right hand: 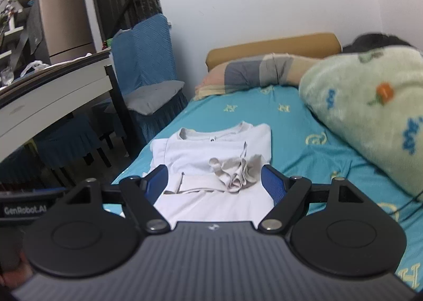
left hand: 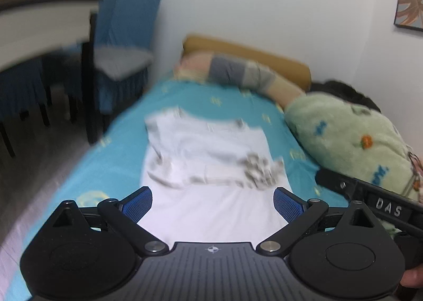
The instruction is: Fold clothes
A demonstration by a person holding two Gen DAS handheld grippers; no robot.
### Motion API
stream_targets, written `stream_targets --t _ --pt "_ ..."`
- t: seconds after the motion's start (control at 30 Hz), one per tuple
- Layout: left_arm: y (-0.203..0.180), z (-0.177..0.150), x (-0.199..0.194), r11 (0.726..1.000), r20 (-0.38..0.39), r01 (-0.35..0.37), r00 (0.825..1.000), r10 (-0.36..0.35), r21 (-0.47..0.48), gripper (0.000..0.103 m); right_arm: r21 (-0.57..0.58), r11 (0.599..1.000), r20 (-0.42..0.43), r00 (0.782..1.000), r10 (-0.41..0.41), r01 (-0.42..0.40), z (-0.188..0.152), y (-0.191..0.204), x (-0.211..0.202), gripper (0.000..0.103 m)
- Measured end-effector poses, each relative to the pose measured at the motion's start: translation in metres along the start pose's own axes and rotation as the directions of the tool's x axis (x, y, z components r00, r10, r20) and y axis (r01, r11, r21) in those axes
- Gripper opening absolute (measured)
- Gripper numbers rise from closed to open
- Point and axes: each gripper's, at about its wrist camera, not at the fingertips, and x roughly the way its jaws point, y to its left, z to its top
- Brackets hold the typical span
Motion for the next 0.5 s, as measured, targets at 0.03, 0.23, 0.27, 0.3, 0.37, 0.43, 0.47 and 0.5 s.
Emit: stream_targets --t 0.03,0.23,0.27,0.3,0.37,0.43,0.47,0.5 --pt "0.003 -0.002 0.007 1.000 -0.041 0.014 0.999 -0.015 -0.026 0.099 0.032 0.999 -0.028 1.000 0.007 -0.006 -0.002 -0.003 0.004 0.079" --pt "0.045 -0.022 0.050 0.943 -0.267 0.043 0.954 -0.137 -0.329 0.097 0.376 0.923 -0.243 0.954 0.177 -0.075 -0.032 -0.030 0.035 0.080" --pt "0.054 -0.026 0.057 0.923 -0.292 0.030 0.944 -0.152 -0.384 0.097 0.448 0.890 -0.264 0.938 0.224 -0.086 -0.040 -0.035 0.040 0.080" --pt "0.064 -0.031 0.063 0.898 -0.312 0.016 0.935 -0.169 -0.439 0.096 0.518 0.850 -0.280 0.921 0.271 -0.092 -0.048 -0.039 0.046 0.080" --pt "0.082 -0.042 0.075 0.841 -0.346 -0.015 0.915 -0.206 -0.540 0.094 0.638 0.766 -0.301 0.891 0.340 -0.077 -0.064 -0.047 0.055 0.081" --pt "0.097 -0.051 0.086 0.783 -0.364 -0.039 0.899 -0.244 -0.620 0.092 0.697 0.715 -0.315 0.874 0.371 -0.053 -0.077 -0.049 0.062 0.080" --pt "0.103 -0.054 0.089 0.760 -0.363 -0.048 0.897 -0.253 -0.649 0.091 0.721 0.691 -0.321 0.866 0.385 -0.040 -0.083 -0.050 0.066 0.080" --pt "0.108 -0.056 0.090 0.737 -0.349 -0.050 0.901 -0.258 -0.674 0.091 0.732 0.681 -0.327 0.865 0.380 -0.022 -0.086 -0.052 0.068 0.080"
